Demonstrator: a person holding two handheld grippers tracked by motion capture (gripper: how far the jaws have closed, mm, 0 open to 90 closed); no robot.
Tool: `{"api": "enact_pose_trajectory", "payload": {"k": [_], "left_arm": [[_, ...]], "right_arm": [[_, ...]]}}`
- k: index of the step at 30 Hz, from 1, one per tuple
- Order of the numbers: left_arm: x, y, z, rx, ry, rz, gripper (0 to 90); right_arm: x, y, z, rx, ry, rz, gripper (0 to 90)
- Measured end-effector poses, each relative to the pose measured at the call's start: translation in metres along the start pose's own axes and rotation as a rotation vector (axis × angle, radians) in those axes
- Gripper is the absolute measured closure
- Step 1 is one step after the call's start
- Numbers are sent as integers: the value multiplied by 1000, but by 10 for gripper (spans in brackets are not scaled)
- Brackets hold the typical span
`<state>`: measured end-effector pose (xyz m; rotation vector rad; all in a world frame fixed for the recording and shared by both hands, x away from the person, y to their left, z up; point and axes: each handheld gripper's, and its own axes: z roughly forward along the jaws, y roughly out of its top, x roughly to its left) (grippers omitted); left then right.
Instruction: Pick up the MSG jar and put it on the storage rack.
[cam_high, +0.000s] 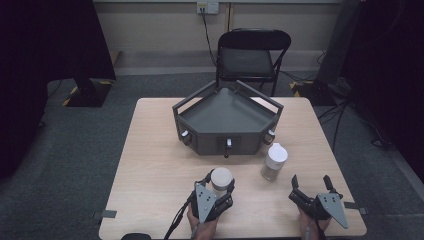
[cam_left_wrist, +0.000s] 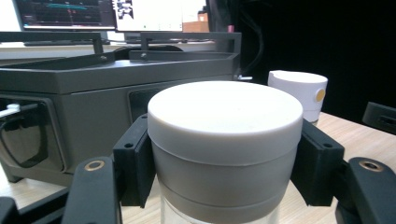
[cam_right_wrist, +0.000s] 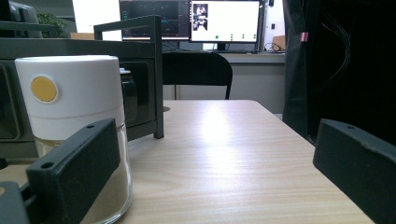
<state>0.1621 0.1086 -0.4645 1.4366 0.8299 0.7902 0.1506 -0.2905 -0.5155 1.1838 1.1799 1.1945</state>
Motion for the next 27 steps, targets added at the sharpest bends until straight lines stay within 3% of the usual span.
{"api": "enact_pose_trajectory", "payload": {"k": [3, 9, 19, 22, 27], "left_arm": [[5, 2, 1, -7, -19, -15, 339], [15, 14, 4, -6, -66, 22, 339], [34, 32, 13, -38, -135, 32, 338], [36, 40, 16, -41, -146, 57, 338], [43, 54, 23, -46, -161, 59, 338]], "right_arm": [[0, 0, 0, 0, 0, 1, 0], [0, 0, 0, 0, 0, 0, 0], [0, 0, 0, 0, 1, 0, 0], [0, 0, 0, 0, 0, 0, 0], [0, 0, 0, 0, 0, -1, 0]]}}
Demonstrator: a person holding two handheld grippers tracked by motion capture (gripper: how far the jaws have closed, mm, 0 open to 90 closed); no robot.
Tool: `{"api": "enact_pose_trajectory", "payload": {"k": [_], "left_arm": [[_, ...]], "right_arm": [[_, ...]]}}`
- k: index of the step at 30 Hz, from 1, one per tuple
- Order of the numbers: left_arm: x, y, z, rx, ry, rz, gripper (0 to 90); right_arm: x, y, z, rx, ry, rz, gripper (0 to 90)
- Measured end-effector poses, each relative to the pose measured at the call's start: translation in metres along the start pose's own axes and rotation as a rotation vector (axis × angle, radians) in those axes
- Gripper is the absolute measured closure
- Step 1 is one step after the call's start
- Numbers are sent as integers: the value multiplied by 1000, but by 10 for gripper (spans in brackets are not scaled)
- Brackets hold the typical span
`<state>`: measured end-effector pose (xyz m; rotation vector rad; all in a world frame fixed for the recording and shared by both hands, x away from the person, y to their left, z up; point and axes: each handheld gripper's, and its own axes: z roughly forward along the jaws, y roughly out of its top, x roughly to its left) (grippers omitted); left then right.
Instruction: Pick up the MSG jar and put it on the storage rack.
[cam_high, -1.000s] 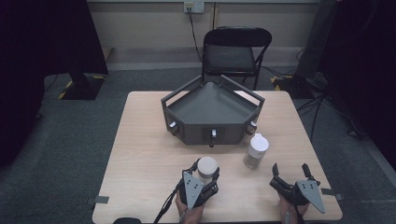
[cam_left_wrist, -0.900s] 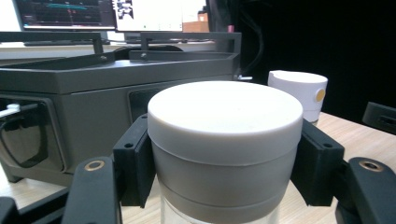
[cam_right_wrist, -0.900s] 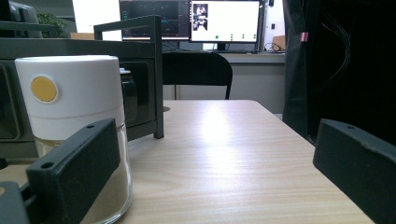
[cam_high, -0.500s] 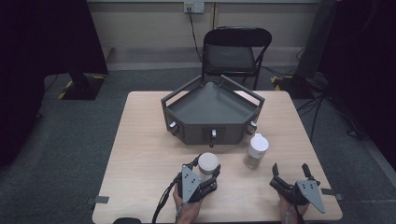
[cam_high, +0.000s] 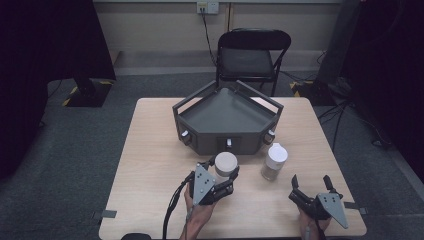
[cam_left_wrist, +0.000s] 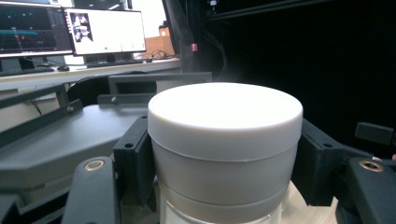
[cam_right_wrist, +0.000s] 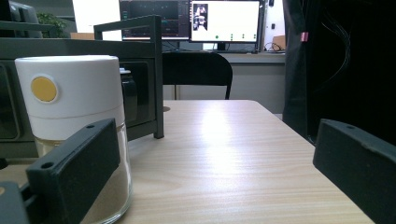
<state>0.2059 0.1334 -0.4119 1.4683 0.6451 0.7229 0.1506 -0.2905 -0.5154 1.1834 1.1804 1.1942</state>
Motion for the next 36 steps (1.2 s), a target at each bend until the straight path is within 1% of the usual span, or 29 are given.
{"api": "enact_pose_trajectory", "payload": {"k": [2, 4, 7, 12, 13, 14, 15, 17, 20, 23, 25, 26, 27, 29, 32, 34, 36], "left_arm": [[5, 4, 3, -10, -11, -10, 338], [10, 9, 6, -8, -23, -21, 338], [10, 15, 8, -1, -13, -1, 338], [18, 19, 11, -12, -22, -19, 338], [18, 19, 12, -15, -16, -20, 338], [17, 20, 13, -25, 2, -21, 338], [19, 21, 16, -32, 10, -22, 338], [24, 27, 20, -32, 12, -27, 338], [31, 37, 27, -26, 22, -8, 338], [38, 46, 34, -25, 36, -9, 338], [38, 49, 39, -25, 58, -27, 339], [38, 52, 42, -15, 66, -37, 339], [38, 55, 45, -12, 72, -37, 338], [38, 57, 50, -13, 84, -25, 339], [40, 61, 59, -5, 107, -26, 338], [42, 64, 65, 4, 132, -41, 339], [45, 66, 70, 6, 155, -70, 339]], "right_arm": [[0, 0, 0, 0, 0, 0, 0], [0, 0, 0, 0, 0, 1, 0], [0, 0, 0, 0, -1, 2, 0], [0, 0, 0, -1, -3, 1, 0], [0, 0, 0, -1, -3, 1, 0], [0, 0, 0, -1, -3, 1, 0], [0, 0, 0, -1, -3, 1, 0], [0, 0, 0, 0, -3, 0, 0], [1, 0, 0, -1, -4, -1, 0], [1, 0, 0, -1, -5, 0, 0], [1, 0, 0, -1, -5, -2, 0], [1, 0, 0, -1, -5, -2, 0], [1, 0, 0, -1, -5, -3, 0], [1, 0, 0, -2, -5, -3, 0], [1, 0, 0, -2, -6, -3, 0], [1, 0, 0, -2, -6, -3, 0], [1, 0, 0, -2, -6, -4, 0]]}}
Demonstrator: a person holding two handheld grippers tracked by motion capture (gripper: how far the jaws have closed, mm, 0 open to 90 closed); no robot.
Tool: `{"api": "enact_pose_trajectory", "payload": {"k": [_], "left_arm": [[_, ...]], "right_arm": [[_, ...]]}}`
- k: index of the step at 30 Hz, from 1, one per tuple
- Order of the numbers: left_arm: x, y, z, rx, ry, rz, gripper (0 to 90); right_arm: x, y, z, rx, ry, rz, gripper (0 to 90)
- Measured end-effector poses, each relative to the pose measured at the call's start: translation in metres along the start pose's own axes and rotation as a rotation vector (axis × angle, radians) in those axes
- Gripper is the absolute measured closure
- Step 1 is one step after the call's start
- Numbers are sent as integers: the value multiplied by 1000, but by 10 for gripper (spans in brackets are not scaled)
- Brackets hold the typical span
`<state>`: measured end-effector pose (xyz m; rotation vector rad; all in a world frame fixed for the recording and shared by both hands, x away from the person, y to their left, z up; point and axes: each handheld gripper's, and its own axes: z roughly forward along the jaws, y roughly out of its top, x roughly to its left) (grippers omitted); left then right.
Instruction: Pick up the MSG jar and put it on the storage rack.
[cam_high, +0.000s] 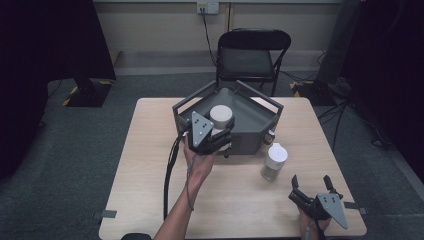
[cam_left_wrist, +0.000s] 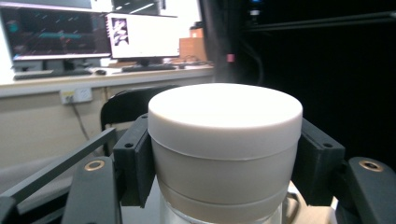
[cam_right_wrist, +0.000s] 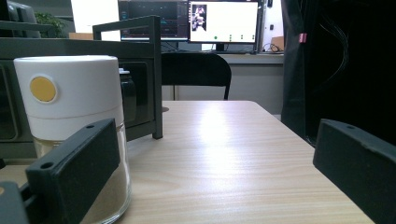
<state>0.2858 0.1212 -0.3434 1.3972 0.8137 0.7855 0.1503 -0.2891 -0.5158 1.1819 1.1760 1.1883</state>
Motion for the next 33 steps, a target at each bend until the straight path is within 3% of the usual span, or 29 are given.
{"api": "enact_pose_trajectory", "payload": {"k": [6, 10, 16, 33], "left_arm": [[4, 6, 12, -6, 64, -11, 339], [9, 6, 17, -15, 88, -83, 339], [1, 5, 34, 1, 161, -34, 339], [2, -8, 67, 20, 242, -8, 339]], "right_arm": [[0, 0, 0, -1, 2, -2, 0], [0, 0, 0, -1, 3, -2, 0], [0, 0, 0, -1, 3, -2, 0], [-2, 0, 0, -1, 13, -3, 0]]}}
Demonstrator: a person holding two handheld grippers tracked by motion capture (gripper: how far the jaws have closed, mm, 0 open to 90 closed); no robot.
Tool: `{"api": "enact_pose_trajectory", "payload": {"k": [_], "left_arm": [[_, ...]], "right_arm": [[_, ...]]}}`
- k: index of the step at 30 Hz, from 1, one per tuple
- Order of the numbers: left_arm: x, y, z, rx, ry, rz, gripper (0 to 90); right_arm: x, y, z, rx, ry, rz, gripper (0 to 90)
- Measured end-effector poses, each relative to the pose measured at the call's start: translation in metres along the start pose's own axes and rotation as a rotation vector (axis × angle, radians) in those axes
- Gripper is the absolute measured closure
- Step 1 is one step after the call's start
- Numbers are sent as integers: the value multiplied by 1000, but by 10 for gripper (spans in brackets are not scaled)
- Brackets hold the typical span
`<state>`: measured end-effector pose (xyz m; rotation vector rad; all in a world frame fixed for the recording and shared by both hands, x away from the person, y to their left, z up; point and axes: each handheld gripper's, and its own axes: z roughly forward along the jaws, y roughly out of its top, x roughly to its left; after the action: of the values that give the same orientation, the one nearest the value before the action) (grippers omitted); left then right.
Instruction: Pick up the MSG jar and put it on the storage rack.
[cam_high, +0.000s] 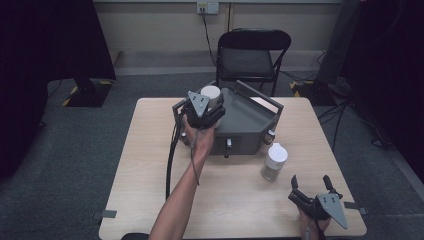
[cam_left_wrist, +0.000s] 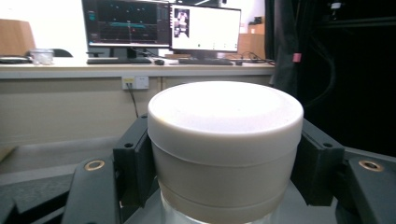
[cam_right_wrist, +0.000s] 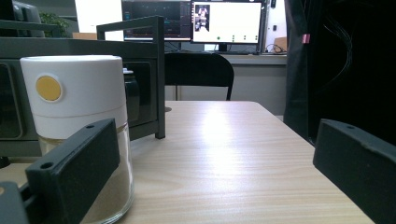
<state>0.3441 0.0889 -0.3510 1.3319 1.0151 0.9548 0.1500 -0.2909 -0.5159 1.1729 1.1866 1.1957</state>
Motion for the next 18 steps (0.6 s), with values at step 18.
{"api": "enact_pose_trajectory", "payload": {"k": [18], "left_arm": [[0, -5, 1, 29, 7, 40, 337]], "right_arm": [[0, 0, 0, 1, -3, 0, 0]]}}
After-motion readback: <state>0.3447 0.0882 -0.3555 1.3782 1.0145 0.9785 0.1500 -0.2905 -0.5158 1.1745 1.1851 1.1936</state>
